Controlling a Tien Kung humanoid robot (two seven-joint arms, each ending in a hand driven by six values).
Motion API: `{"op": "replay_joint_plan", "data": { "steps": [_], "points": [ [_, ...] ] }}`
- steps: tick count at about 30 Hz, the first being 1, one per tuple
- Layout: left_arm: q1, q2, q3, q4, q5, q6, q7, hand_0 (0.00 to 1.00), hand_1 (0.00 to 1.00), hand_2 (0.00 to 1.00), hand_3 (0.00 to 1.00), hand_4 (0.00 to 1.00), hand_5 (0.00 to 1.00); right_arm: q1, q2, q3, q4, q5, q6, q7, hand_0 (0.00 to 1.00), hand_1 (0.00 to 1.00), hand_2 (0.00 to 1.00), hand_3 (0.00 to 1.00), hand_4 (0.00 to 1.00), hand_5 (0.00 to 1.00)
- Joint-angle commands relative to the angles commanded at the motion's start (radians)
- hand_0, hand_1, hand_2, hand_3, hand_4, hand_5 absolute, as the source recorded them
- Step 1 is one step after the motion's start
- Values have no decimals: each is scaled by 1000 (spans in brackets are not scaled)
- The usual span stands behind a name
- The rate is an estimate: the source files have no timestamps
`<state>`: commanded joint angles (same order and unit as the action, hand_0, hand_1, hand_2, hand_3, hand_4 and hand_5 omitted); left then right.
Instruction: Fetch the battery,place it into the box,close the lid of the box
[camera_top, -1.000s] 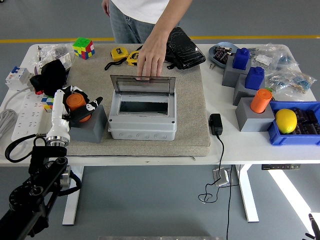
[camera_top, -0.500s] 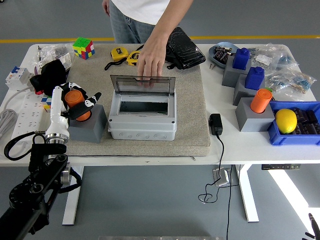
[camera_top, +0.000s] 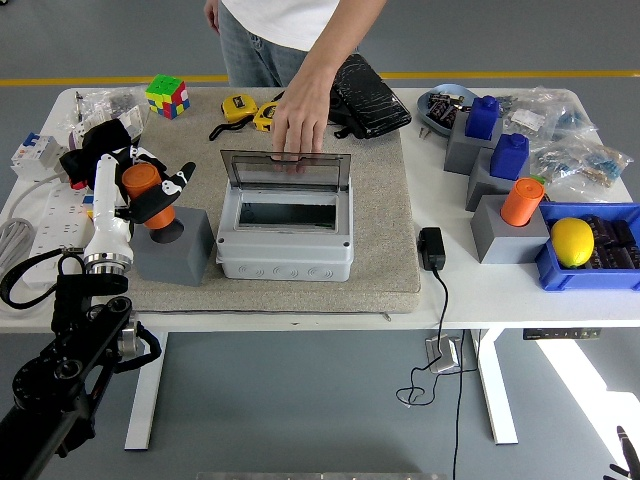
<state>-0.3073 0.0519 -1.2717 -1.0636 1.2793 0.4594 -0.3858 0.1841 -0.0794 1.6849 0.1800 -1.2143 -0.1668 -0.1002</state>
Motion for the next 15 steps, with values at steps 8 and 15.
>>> {"op": "replay_joint_plan", "data": {
  "steps": [8,15],
  "points": [
    [14,21,-39,-121,157,60,77,64,30,78,89,775,212,0,-2,-1,0,-2,-2,-2,838,783,762,795,998,998],
    [26,81,-6,-273,412,88,251,50,21,79,88,761,160,2,-5,1,0,-6,-3,-3,838,783,762,795,998,998]
  ]
}}
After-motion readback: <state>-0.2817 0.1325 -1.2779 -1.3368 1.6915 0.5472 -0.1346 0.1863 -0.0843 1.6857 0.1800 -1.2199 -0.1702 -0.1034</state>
